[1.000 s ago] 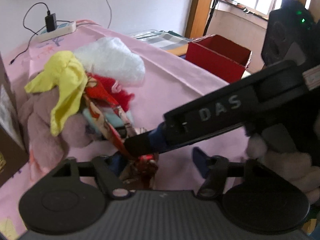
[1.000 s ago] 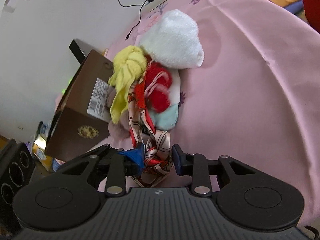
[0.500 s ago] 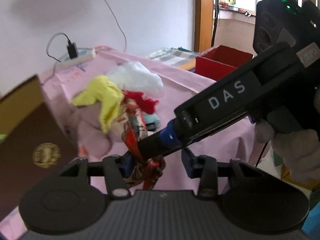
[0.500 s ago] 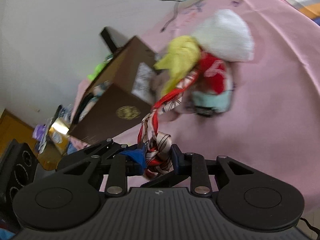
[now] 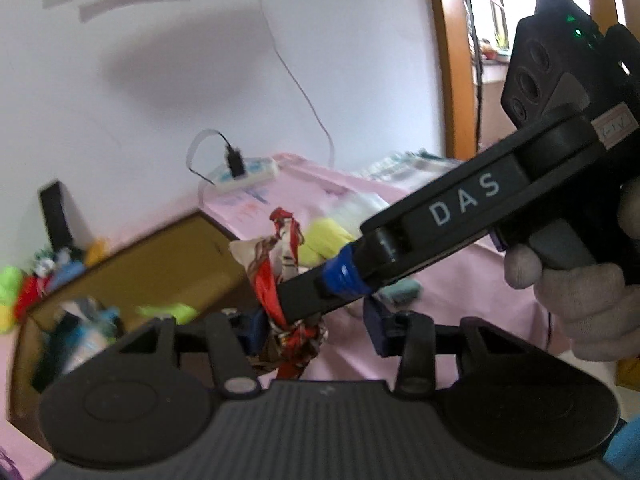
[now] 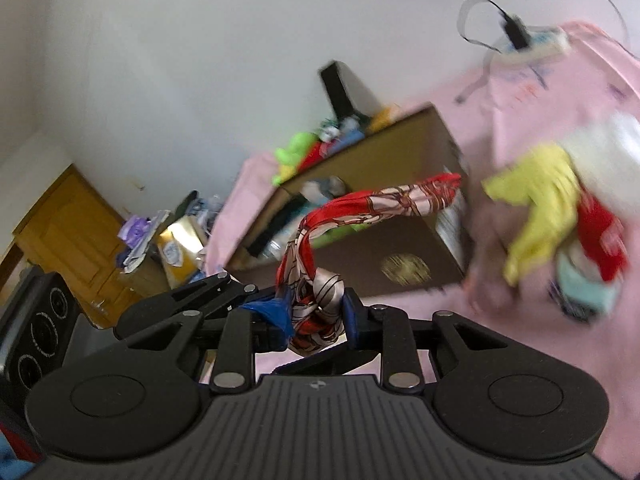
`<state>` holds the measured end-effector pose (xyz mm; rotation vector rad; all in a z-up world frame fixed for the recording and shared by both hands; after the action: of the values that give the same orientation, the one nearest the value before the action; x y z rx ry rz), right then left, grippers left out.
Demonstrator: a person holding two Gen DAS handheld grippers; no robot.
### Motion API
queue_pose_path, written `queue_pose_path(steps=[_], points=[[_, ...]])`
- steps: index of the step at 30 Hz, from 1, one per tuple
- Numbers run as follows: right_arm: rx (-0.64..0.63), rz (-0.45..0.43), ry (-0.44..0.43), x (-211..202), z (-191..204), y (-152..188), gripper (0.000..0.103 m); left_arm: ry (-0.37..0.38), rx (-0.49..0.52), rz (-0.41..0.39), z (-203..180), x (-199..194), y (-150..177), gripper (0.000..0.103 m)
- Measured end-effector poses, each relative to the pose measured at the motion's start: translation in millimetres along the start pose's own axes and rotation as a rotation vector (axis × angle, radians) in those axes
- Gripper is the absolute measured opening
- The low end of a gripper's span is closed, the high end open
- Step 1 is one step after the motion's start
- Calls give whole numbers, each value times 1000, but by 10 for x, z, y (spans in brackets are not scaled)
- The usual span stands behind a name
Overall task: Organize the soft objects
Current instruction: 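Carry the scarf into the cardboard box and open the right gripper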
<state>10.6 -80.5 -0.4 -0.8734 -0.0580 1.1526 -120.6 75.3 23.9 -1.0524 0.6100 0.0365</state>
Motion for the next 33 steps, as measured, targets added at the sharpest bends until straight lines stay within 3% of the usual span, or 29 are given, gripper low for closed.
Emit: queue_pose_path(steps=[6,12,22,29,33], points=[[-113,-46,-35,177,315,-329,8,-100,3,-63,427,-46,-163,43],[-174,-69,34,507,430,-679,8,-120,-85,-74,917,297,-257,43],[-156,-8,210,1109,82,-882,8,-16,-256,59,1347,1157,-32,43],[-170,19,284,1278,-69,-880,9,50,-354,142,1413,1468,87,44],[-119,24,304,1296,-190,-881,12,54,-352,179,1367,1572,119,53]])
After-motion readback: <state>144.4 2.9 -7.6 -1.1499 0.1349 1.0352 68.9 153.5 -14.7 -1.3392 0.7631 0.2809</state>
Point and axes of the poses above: each gripper's, at about its wrist camera, not at the fingertips, and x roughly the way its jaws point, z to its left, y to its underside, the point moved 1 cm from there along x, roughly the way its jaws point, and after that the axes turned 13 degrees about x, right-handed, at the moved point
